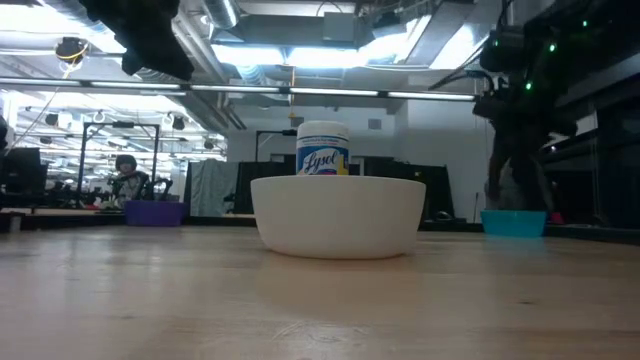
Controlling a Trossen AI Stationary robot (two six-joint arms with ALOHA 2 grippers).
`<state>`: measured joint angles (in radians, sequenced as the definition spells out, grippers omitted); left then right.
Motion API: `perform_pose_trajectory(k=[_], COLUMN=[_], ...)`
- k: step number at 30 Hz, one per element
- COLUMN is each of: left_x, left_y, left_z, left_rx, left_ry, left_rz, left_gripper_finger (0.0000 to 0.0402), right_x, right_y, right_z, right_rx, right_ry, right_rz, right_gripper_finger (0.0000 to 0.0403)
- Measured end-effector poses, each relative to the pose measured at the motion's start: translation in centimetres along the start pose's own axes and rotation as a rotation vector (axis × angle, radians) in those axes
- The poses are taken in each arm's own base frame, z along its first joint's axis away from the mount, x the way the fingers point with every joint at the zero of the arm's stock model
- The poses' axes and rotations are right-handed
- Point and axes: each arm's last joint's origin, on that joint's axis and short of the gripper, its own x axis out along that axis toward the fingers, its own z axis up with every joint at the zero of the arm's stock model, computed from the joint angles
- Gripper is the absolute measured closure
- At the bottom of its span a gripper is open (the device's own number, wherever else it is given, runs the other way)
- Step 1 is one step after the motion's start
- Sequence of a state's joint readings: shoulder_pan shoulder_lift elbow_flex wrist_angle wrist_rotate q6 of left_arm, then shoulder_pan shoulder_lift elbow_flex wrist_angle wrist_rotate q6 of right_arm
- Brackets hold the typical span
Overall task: Nest bowls inside each other
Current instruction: Stack the blue bowl on top of the white bowl
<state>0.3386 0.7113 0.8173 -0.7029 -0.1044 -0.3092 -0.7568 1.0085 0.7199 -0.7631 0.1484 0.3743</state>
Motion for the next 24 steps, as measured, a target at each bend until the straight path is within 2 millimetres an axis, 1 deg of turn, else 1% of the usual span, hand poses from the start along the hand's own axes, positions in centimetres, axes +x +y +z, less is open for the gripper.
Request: perform_pose_trajectory(k=[5, 9, 15, 19, 24], left_x=[0.0, 0.0, 0.0, 0.0, 0.0], left_y=[-0.1, -0.1, -0.2, -0.2, -0.2], left_z=[-0.1, -0.1, -0.1, -0.1, -0.1], left_rx=[-0.030, -0.046, -0.062, -0.079, -0.090], left_ry=[0.014, 0.023, 0.026, 0.031, 0.033], left_rz=[-0.026, -0.051, -0.058, -0.070, -0.072], left_gripper_finger=[0.0299, 0.0298, 0.0292, 0.0292, 0.0290], right_x=[1.5, 2.1, 2.7, 3.3, 4.6], right_y=[-0.8, -1.0, -1.5, -2.1, -2.5], right_z=[-0.2, 0.0, 0.8, 1.0, 1.0], right_rx=[0.048, 0.060, 0.110, 0.148, 0.144], right_ry=[-0.006, -0.021, -0.057, -0.043, 0.028], right_rz=[0.023, 0.075, 0.071, 0.052, 0.043], right_gripper_finger=[0.0250, 0.0236, 0.0215, 0.0217, 0.0231])
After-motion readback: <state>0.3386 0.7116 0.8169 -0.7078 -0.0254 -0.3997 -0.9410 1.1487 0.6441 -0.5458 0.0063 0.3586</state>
